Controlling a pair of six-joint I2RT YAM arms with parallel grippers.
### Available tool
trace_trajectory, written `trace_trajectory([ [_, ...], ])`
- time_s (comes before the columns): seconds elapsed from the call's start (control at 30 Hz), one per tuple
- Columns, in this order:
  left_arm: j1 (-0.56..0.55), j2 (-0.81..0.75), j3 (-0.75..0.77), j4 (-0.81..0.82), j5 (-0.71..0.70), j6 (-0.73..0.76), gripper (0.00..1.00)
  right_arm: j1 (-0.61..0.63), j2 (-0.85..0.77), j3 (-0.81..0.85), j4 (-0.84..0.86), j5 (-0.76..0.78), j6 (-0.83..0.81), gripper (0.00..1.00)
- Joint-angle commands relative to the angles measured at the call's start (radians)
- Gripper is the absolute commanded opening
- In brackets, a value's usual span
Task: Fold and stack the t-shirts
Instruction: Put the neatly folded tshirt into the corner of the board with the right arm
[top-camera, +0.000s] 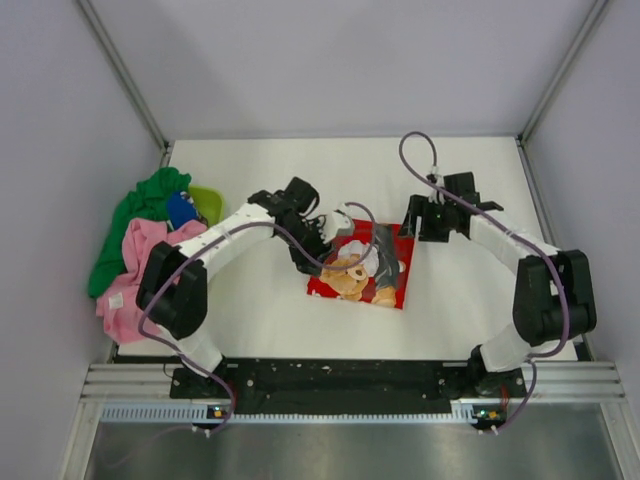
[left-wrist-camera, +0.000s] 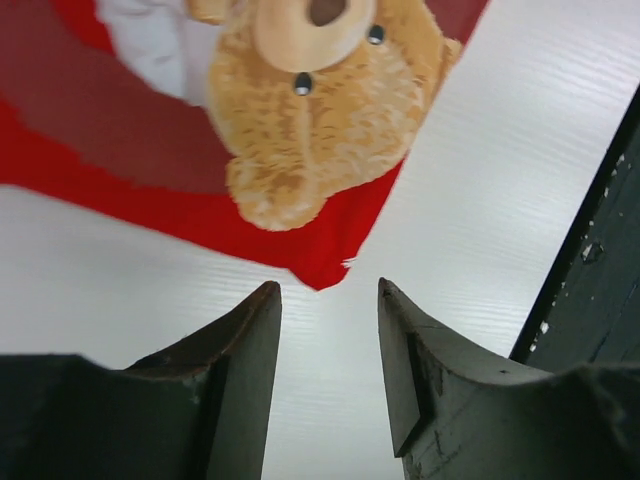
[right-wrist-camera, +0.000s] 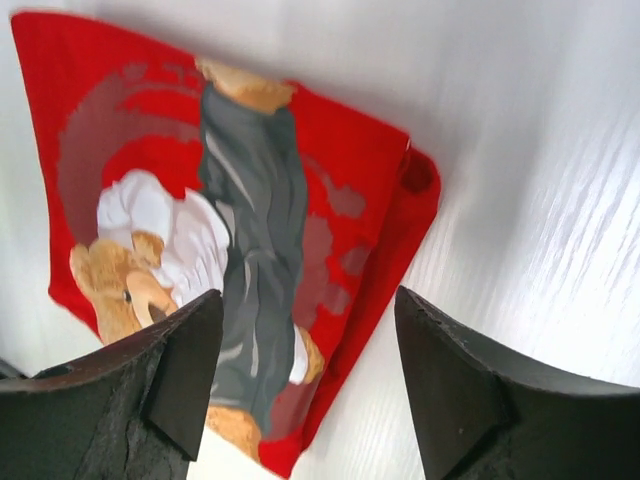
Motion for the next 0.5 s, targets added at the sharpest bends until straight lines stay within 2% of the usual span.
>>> trace_trajectory([
  [0.0,0.129,-0.02,0.029,0.054,0.039,-0.096,0.5,-0.005,-0.02,-0.104,0.024,-0.065,0.048,0.69],
  [0.13,0.212,-0.014,0.022,0.063,0.025,-0.124,0.5,-0.005,0.07,-0.162,0.125,-0.126,0.109,0.69],
  [0.2,0.242,-0.029,0.012,0.067,0.024,-0.126,0.5,-0.005,0.13,-0.165,0.178,-0.162,0.137,0.66],
  [0.27,0.262,-0.05,0.0,0.071,0.022,-0.127,0.5,-0.007,0.178,-0.165,0.226,-0.206,0.16,0.53],
  [0.43,0.282,-0.101,-0.024,0.077,0.002,-0.112,0.51,-0.034,0.227,-0.152,0.285,-0.282,0.205,0.03],
  [0.47,0.284,-0.109,-0.025,0.077,-0.001,-0.109,0.51,-0.045,0.224,-0.144,0.285,-0.285,0.203,0.0],
])
